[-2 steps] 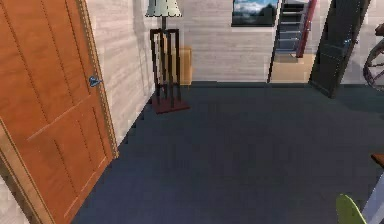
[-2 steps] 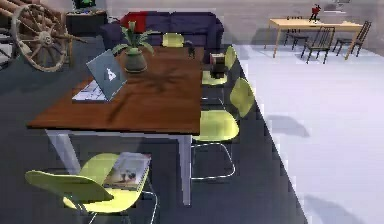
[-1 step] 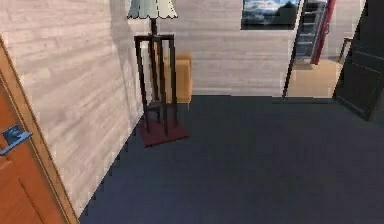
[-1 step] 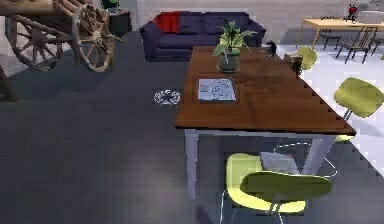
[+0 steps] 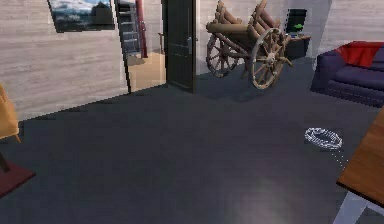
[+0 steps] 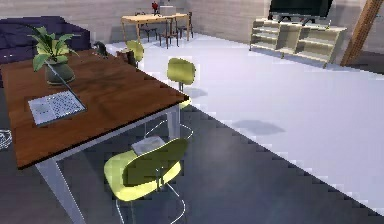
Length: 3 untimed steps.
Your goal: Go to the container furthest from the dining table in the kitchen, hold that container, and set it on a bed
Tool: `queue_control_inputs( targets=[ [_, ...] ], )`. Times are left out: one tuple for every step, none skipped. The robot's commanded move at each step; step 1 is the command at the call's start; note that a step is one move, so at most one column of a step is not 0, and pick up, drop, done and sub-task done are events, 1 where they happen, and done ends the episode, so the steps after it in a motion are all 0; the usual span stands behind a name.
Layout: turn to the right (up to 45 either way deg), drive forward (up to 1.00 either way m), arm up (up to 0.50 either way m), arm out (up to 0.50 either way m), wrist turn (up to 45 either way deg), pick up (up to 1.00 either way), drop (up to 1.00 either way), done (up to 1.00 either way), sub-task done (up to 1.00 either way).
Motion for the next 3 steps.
queue_control_inputs(
  targets=[
    [6.0,0.0,0.0,0.0,0.0,0.0,0.0,0.0,0.0],
    [0.0,0.15,0.0,0.0,0.0,0.0,0.0,0.0,0.0],
    [-18.0,0.0,0.0,0.0,0.0,0.0,0.0,0.0,0.0]
  ],
)
